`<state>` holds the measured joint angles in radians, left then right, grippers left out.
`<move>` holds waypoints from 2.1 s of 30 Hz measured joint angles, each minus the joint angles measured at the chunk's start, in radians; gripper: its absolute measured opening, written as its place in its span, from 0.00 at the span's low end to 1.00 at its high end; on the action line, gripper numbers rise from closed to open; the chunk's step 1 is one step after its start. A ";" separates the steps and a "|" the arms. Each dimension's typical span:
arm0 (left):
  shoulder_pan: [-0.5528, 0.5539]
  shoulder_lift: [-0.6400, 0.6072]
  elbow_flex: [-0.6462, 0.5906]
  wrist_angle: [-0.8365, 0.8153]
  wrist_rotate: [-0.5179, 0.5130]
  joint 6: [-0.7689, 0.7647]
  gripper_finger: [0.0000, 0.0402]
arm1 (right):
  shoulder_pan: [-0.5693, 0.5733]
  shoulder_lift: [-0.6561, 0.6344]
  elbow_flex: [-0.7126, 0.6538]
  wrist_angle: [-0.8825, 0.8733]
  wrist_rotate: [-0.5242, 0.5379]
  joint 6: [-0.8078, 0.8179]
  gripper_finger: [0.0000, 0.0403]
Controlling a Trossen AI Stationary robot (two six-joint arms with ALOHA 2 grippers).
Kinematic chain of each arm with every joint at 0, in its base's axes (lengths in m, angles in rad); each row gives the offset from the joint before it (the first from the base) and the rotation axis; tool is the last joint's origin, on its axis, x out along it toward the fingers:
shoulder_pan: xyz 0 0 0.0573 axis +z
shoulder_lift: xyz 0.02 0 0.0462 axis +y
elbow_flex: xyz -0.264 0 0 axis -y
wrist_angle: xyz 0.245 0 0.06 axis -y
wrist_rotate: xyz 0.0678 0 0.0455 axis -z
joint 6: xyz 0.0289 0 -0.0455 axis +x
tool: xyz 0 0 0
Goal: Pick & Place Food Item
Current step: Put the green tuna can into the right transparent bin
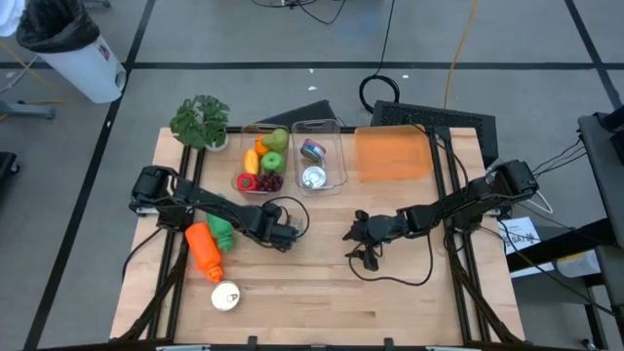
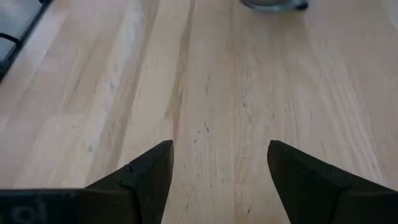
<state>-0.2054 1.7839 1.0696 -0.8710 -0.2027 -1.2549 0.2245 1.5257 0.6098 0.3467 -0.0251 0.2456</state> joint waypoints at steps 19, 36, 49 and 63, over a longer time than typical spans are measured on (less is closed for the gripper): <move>0.015 -0.002 -0.046 0.085 -0.025 0.027 0.90 | -0.152 0.346 0.124 0.294 0.005 -0.162 0.61; -0.024 -0.003 -0.048 0.421 -0.035 0.290 0.90 | -0.088 0.409 0.173 0.310 0.020 -0.184 0.66; -0.007 0.013 -0.050 0.450 -0.007 0.302 0.90 | -0.072 0.463 0.250 0.344 0.024 -0.153 0.91; -0.002 0.028 -0.049 0.417 0.015 0.356 0.90 | -0.076 0.517 0.328 0.343 -0.043 -0.186 0.93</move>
<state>-0.2077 1.8118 1.0206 -0.4542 -0.1878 -0.8987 0.1482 2.0426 0.9381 0.6897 -0.0682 0.0594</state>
